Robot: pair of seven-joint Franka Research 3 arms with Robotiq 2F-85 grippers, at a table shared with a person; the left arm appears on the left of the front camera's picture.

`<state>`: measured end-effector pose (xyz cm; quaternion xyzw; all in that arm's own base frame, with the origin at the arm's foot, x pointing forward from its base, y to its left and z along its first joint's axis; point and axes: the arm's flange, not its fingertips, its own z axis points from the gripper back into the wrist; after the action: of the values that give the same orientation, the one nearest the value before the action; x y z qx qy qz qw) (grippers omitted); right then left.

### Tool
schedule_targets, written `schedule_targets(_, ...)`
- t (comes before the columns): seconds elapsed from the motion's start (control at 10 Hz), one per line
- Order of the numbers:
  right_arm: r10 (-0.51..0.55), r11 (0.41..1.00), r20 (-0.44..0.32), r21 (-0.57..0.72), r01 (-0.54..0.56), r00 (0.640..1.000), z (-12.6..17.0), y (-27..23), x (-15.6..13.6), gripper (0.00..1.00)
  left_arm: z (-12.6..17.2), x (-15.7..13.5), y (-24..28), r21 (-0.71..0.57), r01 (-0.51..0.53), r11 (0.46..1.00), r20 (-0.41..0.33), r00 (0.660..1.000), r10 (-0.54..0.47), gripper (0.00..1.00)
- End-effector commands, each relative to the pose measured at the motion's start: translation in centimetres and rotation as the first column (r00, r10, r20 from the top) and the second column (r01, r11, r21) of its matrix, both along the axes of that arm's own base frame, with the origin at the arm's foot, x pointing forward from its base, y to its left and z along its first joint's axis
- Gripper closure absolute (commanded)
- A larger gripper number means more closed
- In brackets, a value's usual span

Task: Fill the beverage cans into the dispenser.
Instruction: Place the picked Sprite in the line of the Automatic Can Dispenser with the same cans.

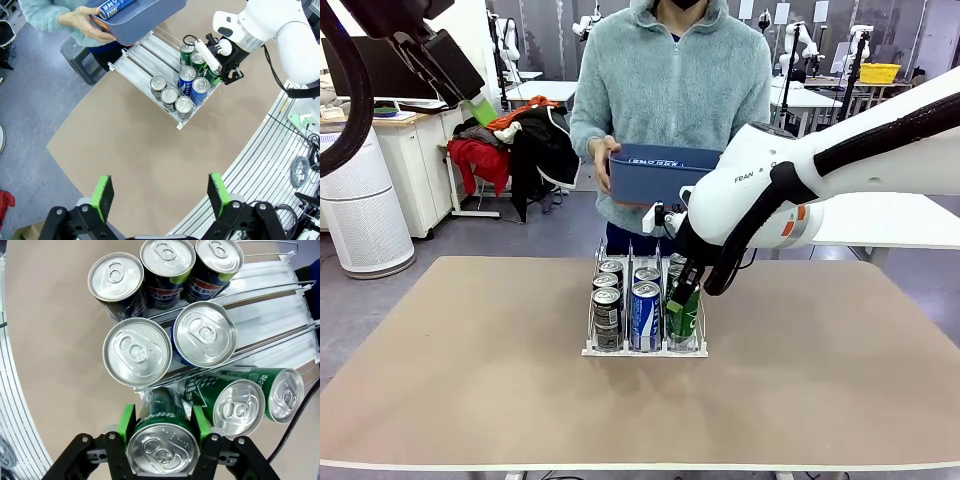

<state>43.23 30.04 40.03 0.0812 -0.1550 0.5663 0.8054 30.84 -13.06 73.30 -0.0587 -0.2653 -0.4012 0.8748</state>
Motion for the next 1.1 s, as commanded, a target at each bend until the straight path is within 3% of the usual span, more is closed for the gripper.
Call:
schedule_targets(0.0,0.027,1.000,-0.056,-0.007,-0.027,0.998,-0.6,-0.1,0.2,0.24,-0.1,0.0,0.2,-0.001,0.002,1.000,-0.006,1.000,-0.002,0.00)
schedule_targets(0.1,0.029,0.999,-0.064,-0.011,-0.030,0.998,-0.7,-0.1,0.2,0.23,-0.1,0.0,0.2,-0.001,0.002,1.000,-0.006,1.000,-0.002,0.00)
schedule_targets(0.2,0.031,0.999,-0.070,-0.013,-0.032,0.997,-0.8,-0.1,0.3,0.06,-0.1,0.0,0.2,-0.001,0.002,1.000,-0.006,1.000,-0.002,0.00)
schedule_targets(0.4,0.035,0.999,-0.080,-0.020,-0.037,0.996,-0.3,-0.2,-0.1,0.00,-0.1,0.0,0.2,-0.001,0.002,1.000,-0.006,1.000,-0.002,0.00)
schedule_targets(1.0,-0.064,0.998,0.039,-0.005,0.064,0.997,3.1,-1.4,-1.3,0.00,-0.1,0.0,0.2,-0.001,0.002,1.000,-0.006,1.000,-0.002,0.00)
